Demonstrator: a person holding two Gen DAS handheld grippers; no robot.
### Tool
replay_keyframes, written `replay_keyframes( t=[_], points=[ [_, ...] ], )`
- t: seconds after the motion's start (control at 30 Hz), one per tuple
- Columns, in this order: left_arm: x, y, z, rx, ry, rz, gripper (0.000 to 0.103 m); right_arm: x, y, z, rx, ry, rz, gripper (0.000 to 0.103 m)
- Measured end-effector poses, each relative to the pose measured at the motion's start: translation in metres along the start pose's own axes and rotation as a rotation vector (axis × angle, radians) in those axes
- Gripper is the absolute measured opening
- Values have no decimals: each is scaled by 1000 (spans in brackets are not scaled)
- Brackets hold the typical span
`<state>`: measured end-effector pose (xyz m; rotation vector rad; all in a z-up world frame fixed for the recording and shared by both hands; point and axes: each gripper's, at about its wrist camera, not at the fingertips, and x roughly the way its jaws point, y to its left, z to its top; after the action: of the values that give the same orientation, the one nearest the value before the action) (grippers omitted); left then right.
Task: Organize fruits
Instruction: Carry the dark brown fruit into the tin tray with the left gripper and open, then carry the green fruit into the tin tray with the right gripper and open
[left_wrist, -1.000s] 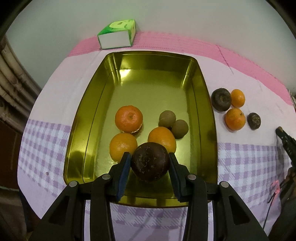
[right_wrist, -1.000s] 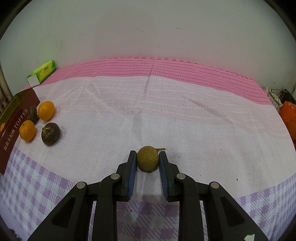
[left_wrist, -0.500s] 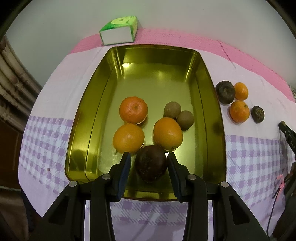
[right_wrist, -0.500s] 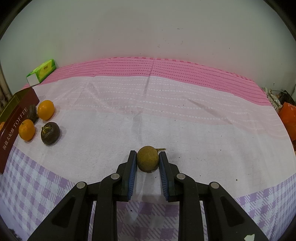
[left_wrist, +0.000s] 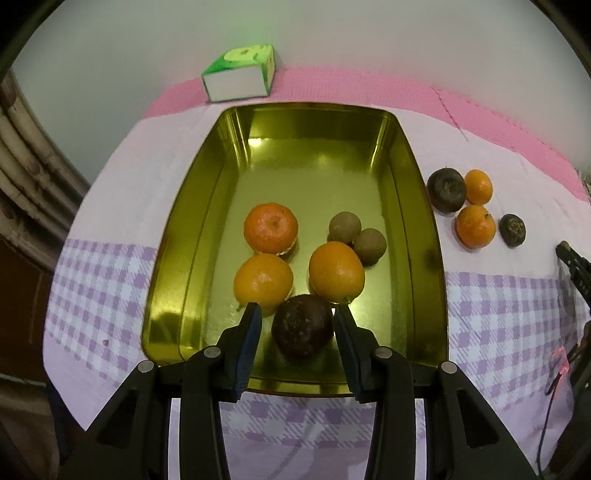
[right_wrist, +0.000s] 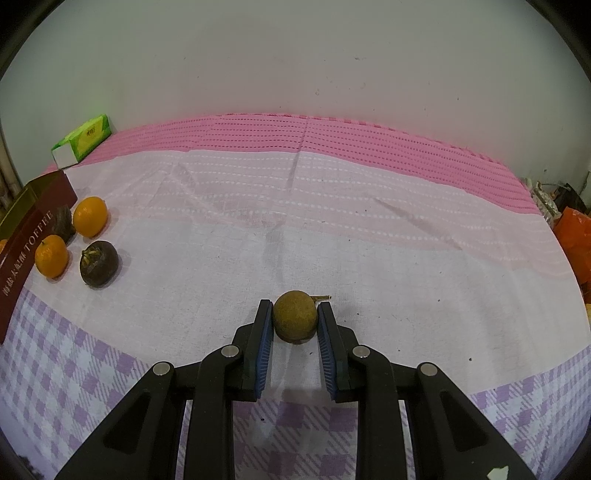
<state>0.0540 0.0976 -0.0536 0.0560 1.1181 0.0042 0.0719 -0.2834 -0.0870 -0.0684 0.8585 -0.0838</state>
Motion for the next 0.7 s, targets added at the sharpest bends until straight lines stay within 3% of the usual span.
replay_keyframes(
  t=[0.23,0.7],
  points=[
    [-20,6,1,-11,-49,19,44,0,1,1,-5,-1,-3,22],
    [-35,40,6,-48,-119,103,62,-5,12,7,-9,-1,-32,22]
  ],
)
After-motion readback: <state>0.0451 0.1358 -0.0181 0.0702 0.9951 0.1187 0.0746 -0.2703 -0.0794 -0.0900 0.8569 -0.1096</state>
